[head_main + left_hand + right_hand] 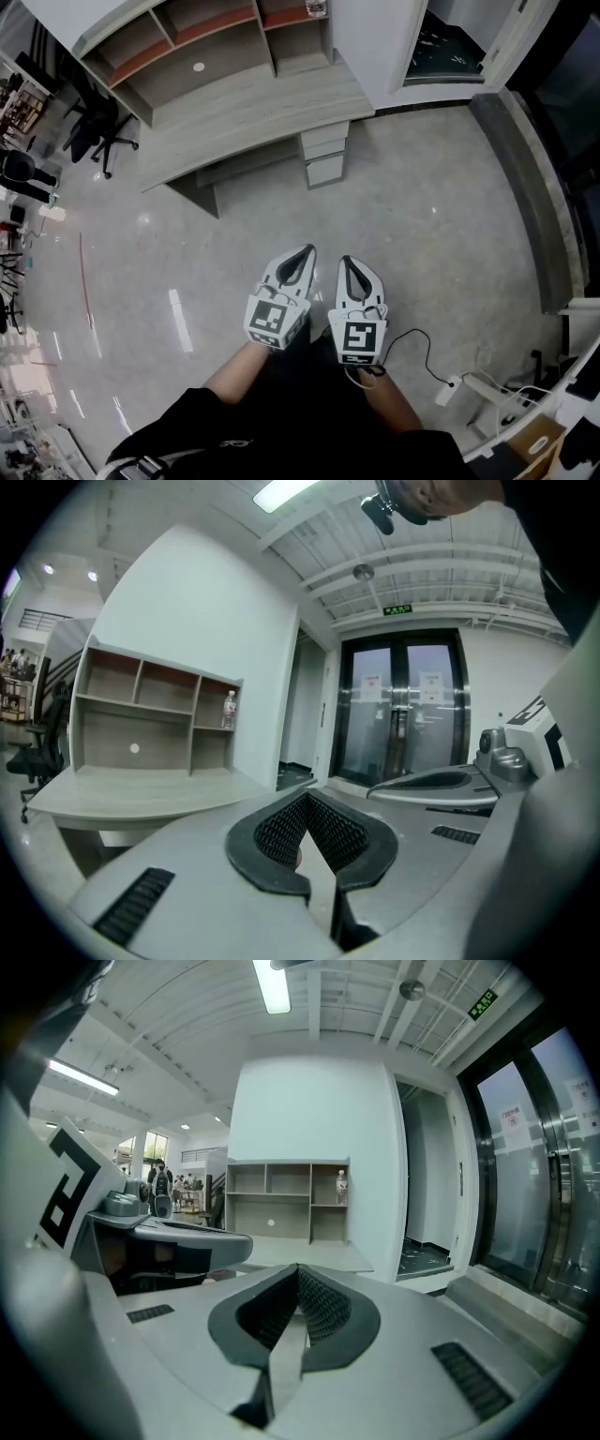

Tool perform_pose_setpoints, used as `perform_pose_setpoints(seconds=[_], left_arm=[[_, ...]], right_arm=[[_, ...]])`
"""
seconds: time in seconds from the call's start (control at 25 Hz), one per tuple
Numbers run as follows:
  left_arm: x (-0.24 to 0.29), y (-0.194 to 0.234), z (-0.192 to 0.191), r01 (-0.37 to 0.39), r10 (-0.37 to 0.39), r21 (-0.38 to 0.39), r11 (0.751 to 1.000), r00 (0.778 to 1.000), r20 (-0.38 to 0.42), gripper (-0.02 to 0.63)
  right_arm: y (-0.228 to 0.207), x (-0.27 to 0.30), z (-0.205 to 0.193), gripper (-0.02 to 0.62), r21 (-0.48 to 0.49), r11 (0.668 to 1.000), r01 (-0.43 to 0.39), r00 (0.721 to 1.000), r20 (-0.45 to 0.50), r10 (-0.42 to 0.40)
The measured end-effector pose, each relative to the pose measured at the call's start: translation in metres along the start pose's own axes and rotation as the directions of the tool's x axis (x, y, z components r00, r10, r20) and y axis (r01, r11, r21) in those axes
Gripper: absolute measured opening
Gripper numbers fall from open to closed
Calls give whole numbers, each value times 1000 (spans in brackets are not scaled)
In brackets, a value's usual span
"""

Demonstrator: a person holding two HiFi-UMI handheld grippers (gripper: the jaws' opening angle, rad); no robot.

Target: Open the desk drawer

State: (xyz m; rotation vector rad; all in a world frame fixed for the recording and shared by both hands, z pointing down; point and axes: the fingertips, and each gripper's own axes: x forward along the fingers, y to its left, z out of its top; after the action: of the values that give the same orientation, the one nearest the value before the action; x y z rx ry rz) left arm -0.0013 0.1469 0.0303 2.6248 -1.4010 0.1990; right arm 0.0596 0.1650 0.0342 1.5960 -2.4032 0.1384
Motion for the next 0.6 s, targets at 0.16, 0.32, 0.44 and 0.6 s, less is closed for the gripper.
perform_pose_setpoints(seconds=[0.16,0.32,0.44,0.6], left_arm=[[13,26,0,12,-12,7,1000,1000,-8,5],[31,53,5,33,-33,18,999,999,-8,5],[52,74,11,60,-60,33,998,998,-2,5],[76,98,10,86,-85,48,995,996,-9,5]], right_arm=[[6,33,6,6,-21,1000,-9,1000,-4,9],[9,67,12,6,-14,1000,1,1000,-13,-1],[7,98,15,6,10,1000,15,1000,-25,-15],[3,134,14,6,28,999,21,999,-29,-20]])
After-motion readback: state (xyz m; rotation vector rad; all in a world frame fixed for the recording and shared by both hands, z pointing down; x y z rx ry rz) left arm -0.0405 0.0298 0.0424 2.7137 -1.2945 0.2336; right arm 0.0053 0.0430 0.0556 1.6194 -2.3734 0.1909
